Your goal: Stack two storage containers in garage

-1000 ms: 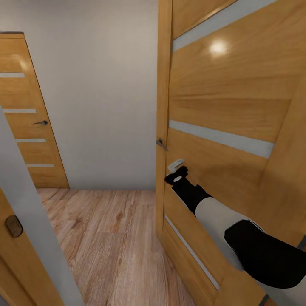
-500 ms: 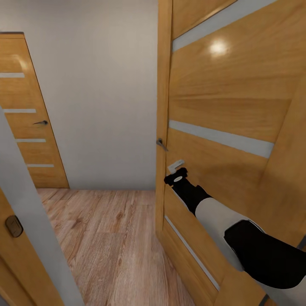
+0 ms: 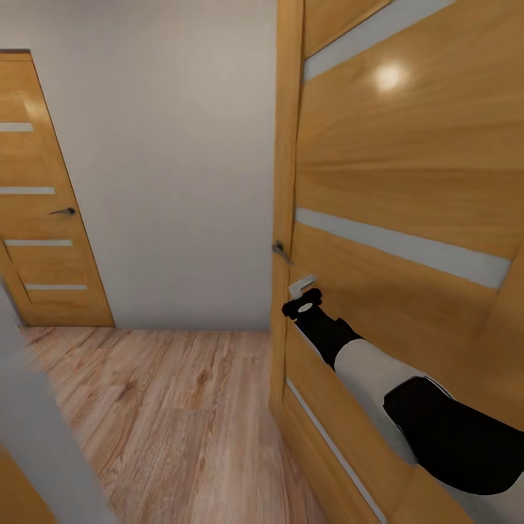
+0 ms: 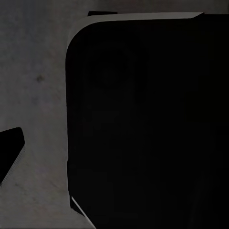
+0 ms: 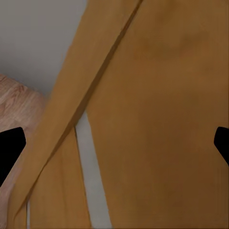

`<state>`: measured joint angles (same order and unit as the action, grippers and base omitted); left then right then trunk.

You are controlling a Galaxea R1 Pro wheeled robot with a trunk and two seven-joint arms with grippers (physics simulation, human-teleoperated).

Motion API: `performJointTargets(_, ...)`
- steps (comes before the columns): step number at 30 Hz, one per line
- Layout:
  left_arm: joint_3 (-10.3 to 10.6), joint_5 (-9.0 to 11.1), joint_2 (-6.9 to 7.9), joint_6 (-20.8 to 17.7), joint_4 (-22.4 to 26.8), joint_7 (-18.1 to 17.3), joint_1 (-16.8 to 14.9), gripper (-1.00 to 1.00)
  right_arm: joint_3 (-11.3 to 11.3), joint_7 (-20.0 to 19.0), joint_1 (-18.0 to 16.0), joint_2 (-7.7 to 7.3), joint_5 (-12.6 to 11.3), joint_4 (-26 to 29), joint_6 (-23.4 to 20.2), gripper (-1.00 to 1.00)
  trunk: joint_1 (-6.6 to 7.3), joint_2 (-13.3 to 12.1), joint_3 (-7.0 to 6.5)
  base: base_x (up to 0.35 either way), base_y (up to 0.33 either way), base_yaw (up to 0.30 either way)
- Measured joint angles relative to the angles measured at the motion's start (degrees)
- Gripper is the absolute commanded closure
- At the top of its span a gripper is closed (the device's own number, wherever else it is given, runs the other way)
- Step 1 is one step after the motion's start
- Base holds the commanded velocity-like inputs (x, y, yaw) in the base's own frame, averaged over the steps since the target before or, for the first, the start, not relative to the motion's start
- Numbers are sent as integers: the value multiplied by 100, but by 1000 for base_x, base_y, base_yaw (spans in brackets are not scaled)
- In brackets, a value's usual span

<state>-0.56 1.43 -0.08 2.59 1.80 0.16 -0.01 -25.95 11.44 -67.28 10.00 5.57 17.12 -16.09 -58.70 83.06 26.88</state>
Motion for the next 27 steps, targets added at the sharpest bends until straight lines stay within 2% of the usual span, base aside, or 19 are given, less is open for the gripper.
performJointTargets(8,1,0,0,1,0,0,0,-100,5,13,0,0,10,-9,-1,-100,-2,0,0,194,0,0)
performJointTargets(22,0,0,0,1,5,0,0,-100,-6,15,-1,0,-10,-19,13,-100,-3,0,0,13,-14,0)
performJointTargets(24,3,0,0,1,0,0,-2,-100,-46,-15,0,0,-75,-5,20,-100,-3,-1,-1,0,-154,0)
performJointTargets(27,2,0,1,1,1,0,0,-100,-13,17,-2,0,-12,-20,13,-100,-3,-1,0,0,-40,0)
